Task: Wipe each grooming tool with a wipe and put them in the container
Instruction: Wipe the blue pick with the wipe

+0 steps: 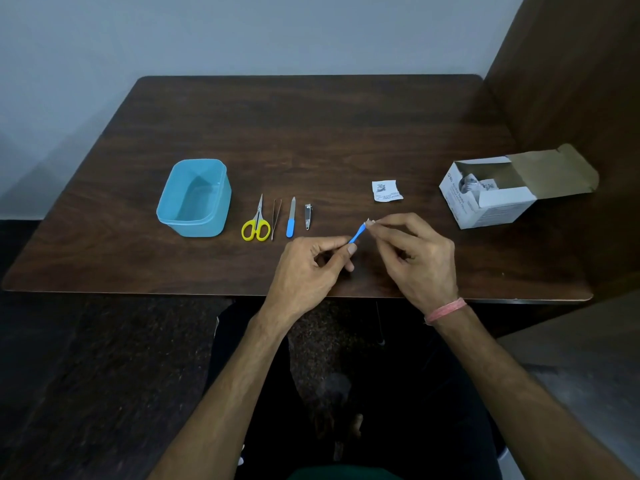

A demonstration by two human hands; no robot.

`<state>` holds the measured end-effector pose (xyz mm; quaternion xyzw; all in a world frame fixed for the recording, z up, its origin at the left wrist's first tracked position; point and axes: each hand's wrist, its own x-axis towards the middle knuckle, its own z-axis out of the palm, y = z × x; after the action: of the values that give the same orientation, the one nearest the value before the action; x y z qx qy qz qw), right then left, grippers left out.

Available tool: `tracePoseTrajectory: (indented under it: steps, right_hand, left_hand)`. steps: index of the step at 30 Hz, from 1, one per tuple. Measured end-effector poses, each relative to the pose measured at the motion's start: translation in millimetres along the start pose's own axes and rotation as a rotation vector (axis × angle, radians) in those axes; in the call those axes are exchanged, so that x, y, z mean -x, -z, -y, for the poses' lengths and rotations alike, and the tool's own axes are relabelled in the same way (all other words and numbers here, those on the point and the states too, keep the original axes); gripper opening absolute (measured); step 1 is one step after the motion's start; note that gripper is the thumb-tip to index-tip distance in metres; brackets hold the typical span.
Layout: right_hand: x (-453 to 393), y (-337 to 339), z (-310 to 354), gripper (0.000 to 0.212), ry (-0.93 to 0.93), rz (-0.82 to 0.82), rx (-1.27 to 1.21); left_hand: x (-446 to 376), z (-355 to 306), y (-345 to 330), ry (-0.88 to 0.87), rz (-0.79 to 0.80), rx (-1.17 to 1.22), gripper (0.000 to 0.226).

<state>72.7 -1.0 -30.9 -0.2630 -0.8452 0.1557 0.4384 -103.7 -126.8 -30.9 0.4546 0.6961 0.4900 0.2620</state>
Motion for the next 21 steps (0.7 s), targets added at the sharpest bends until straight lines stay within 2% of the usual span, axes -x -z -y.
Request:
tracePoseTrajectory:
  steps: [8, 14, 21]
  right_hand:
    - [-1.5, -0.7, 0.8, 0.011, -0.055, -0.020, -0.025]
    - [-3.9, 2.3, 3.6, 0.012, -0.175, -0.106, -0.031]
    - [1.4, -2.3, 0.5, 0.012, 0.012, 0.010, 0.005]
  left_hand:
    - [4.6, -5.4, -2.5, -0.006, -0.024, -0.020, 0.015]
    - [4.4, -6.2, -1.1, 0.001, -0.019, -0.033, 0.016]
    - [4.9, -6.3, -0.6, -0.006, -0.007, -0.042, 0.016]
